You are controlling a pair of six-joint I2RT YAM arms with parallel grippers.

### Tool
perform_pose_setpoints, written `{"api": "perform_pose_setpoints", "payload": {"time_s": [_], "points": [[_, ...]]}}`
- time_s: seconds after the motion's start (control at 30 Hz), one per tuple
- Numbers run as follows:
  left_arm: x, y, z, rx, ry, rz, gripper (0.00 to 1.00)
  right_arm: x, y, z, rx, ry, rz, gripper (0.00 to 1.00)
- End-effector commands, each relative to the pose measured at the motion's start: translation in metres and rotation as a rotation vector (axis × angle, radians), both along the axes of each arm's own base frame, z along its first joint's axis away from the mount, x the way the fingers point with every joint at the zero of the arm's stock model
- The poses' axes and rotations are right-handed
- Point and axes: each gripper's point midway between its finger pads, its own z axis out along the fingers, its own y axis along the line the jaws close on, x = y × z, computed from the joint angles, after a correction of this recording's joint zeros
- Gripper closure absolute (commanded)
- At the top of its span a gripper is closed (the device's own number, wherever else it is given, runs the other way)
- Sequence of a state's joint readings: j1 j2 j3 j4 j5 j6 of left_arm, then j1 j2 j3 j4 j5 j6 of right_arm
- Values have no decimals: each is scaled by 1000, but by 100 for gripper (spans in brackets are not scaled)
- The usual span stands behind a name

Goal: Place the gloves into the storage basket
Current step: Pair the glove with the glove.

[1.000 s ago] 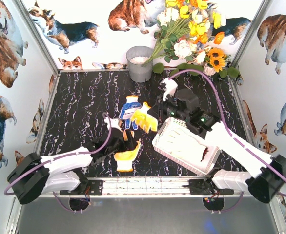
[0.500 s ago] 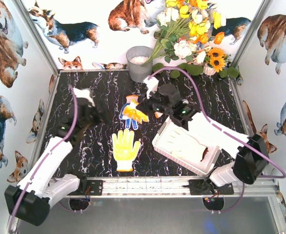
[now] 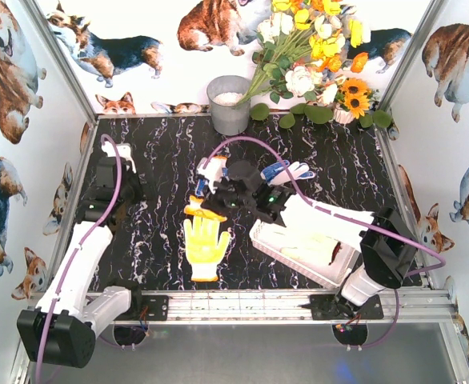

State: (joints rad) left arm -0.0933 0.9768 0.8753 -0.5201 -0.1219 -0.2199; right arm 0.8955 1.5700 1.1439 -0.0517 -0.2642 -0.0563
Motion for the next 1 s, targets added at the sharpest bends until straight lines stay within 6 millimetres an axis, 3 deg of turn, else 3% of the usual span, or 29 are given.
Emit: {"api": "perform_pose_setpoints", "payload": {"time_s": [0.0,0.3,0.97], "points": [[-3,8,-18,49,27,-2,0,-16,9,10,29,-55,46,100],[-3,12,-20,68,39,8,0,-44,14,-9,7,-29,87,100],[-4,14,-20,80,37,12,0,-81,14,-12,-28,-63,138,100]]}}
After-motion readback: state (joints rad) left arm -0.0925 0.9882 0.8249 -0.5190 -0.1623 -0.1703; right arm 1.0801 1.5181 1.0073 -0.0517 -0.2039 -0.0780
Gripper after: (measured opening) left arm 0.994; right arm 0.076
